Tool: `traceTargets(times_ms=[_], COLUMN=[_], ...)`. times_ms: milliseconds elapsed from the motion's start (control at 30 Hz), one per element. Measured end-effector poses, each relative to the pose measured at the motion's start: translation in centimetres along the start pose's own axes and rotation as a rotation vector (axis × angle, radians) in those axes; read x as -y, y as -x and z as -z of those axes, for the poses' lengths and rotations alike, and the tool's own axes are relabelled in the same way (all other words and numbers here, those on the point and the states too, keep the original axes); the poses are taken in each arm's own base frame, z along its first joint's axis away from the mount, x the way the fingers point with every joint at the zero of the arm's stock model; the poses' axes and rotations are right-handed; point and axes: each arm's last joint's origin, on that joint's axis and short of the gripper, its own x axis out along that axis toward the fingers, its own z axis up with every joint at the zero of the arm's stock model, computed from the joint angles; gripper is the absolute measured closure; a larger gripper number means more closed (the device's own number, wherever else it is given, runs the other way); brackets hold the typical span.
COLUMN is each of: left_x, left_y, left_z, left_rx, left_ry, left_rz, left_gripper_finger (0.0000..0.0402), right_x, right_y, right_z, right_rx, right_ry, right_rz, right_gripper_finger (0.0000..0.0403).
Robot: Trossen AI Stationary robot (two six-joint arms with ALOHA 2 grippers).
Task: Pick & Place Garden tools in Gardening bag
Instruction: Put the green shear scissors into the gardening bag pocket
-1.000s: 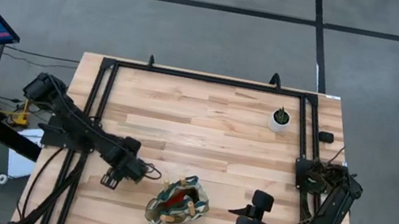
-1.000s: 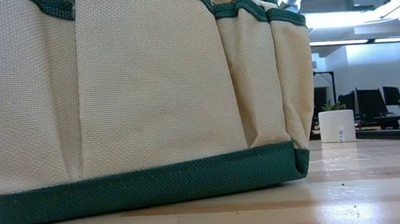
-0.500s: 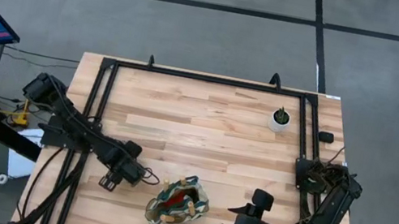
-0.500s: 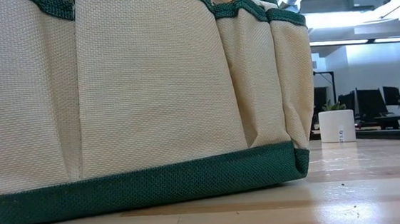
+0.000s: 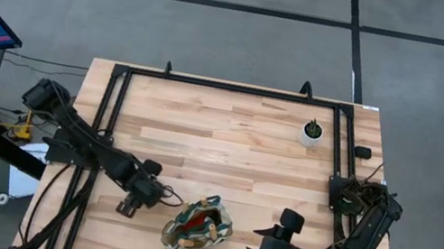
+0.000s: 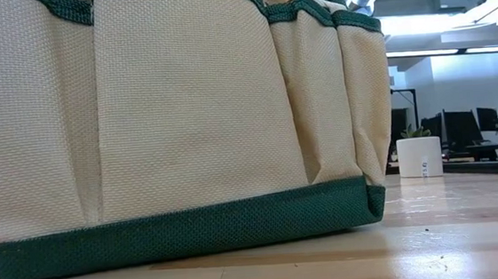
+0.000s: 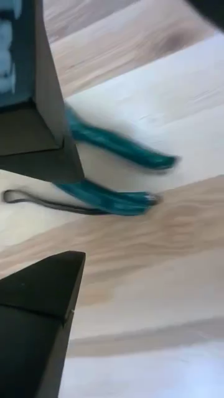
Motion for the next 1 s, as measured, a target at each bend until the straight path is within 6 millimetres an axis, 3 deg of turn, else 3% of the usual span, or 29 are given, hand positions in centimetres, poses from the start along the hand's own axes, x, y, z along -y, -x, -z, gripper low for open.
traceTargets(times_ms=[200,467,667,767,967,1000], left_x=[0.3,0.2,0.1,0.1,0.0,-0.1], left_y=[-0.2,-3.5,-4.6,-4.6,-4.2,-4.0], left_z=[-1.4,-1.6,-1.6,-1.6,-1.6,-1.6], left_rx=[0.131,0.027,-0.016,-0.018,-0.002,0.003], left_ry=[-0.069,-0.045,0.007,0.012,0.024,0.05], left_rz=[0.007,-0.053,-0.062,-0.055,-0.044,-0.043], left_gripper_finger=[0.0231,0.0231,0.0236,0.0261,0.0368,0.0369], right_x=[0.0,0.0,0.0,0.0,0.0,0.0], right_y=[0.0,0.1,0.1,0.1,0.1,0.0], right_z=[0.0,0.0,0.0,0.0,0.0,0.1], right_rx=[0.0,-0.001,-0.001,0.0,0.0,-0.001], right_ry=[0.0,0.002,0.002,0.002,0.003,0.003], right_rz=[0.0,-0.002,-0.002,-0.002,-0.002,-0.002], right_gripper_finger=[0.0223,0.0223,0.0223,0.0223,0.0223,0.0223])
